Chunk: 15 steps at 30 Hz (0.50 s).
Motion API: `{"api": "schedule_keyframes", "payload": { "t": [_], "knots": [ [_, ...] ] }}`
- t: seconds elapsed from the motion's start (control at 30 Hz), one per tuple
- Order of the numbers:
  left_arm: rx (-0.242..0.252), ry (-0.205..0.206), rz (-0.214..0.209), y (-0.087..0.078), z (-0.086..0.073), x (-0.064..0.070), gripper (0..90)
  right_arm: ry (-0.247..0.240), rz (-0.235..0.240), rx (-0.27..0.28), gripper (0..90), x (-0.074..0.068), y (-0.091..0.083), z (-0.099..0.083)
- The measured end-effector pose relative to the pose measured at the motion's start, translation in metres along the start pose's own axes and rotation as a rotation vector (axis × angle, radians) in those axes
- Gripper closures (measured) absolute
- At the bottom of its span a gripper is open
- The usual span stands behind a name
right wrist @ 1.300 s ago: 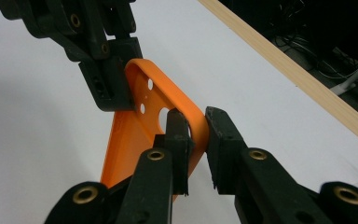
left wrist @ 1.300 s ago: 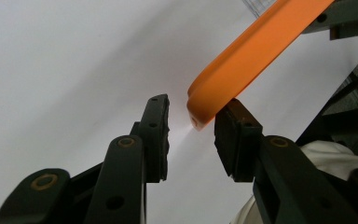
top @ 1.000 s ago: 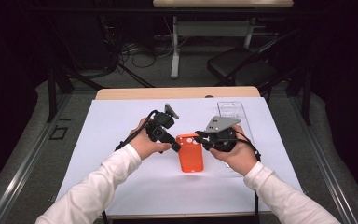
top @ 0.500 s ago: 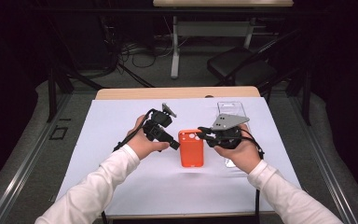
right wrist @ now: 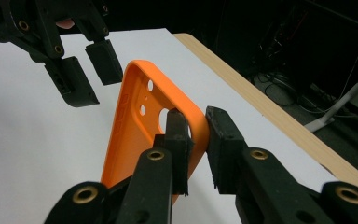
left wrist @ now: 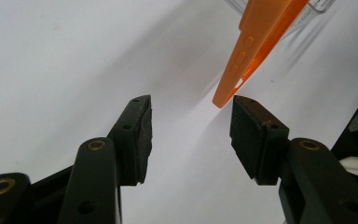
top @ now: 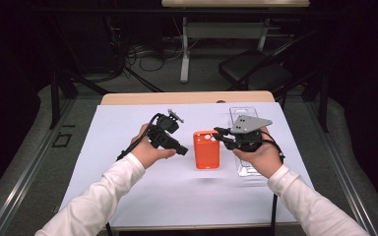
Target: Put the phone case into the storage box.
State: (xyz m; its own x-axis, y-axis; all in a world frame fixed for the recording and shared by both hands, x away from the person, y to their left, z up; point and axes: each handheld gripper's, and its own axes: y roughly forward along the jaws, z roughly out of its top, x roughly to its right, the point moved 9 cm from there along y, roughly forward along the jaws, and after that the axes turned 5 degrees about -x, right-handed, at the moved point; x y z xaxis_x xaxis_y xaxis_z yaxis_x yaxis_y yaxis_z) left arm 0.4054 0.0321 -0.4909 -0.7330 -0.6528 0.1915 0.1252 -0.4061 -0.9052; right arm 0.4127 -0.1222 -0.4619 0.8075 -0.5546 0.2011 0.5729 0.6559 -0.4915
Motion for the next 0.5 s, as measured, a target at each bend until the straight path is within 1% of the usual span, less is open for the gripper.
{"api": "schedule_keyframes", "payload": {
  "t": [0.07, 0.13, 0.23, 0.3, 0.33, 0.37, 0.4, 0.43, 0.5],
  "knots": [
    [0.002, 0.0, 0.001, -0.001, 0.0, -0.001, 49.4, -0.011, 0.004, 0.011, 79.4, 0.002, -0.001, 0.002],
    [0.005, -0.003, 0.004, -0.001, -0.001, -0.003, 49.5, -0.01, 0.012, 0.024, 79.4, 0.003, -0.002, 0.003],
    [0.003, -0.006, 0.006, -0.002, -0.002, -0.005, 49.5, -0.027, 0.014, 0.043, 79.3, 0.005, -0.004, 0.006],
    [0.011, -0.016, 0.011, -0.003, -0.002, -0.006, 49.0, -0.035, 0.009, 0.048, 79.4, 0.006, -0.005, 0.007],
    [0.012, -0.021, 0.011, -0.003, -0.003, -0.006, 48.6, -0.047, 0.007, 0.048, 79.5, 0.007, -0.005, 0.008],
    [0.016, -0.008, 0.014, -0.004, -0.002, -0.008, 48.5, -0.044, 0.005, 0.048, 79.5, 0.007, -0.006, 0.008],
    [0.025, -0.003, 0.018, -0.005, -0.002, -0.009, 48.3, -0.03, 0.012, 0.056, 79.5, 0.008, -0.006, 0.01],
    [0.041, 0.002, 0.029, -0.006, -0.001, -0.01, 47.9, -0.027, 0.013, 0.059, 79.6, 0.009, -0.007, 0.01],
    [0.052, 0.002, 0.026, -0.007, -0.001, -0.01, 47.8, -0.031, 0.016, 0.061, 79.6, 0.011, -0.008, 0.012]
  ]
}}
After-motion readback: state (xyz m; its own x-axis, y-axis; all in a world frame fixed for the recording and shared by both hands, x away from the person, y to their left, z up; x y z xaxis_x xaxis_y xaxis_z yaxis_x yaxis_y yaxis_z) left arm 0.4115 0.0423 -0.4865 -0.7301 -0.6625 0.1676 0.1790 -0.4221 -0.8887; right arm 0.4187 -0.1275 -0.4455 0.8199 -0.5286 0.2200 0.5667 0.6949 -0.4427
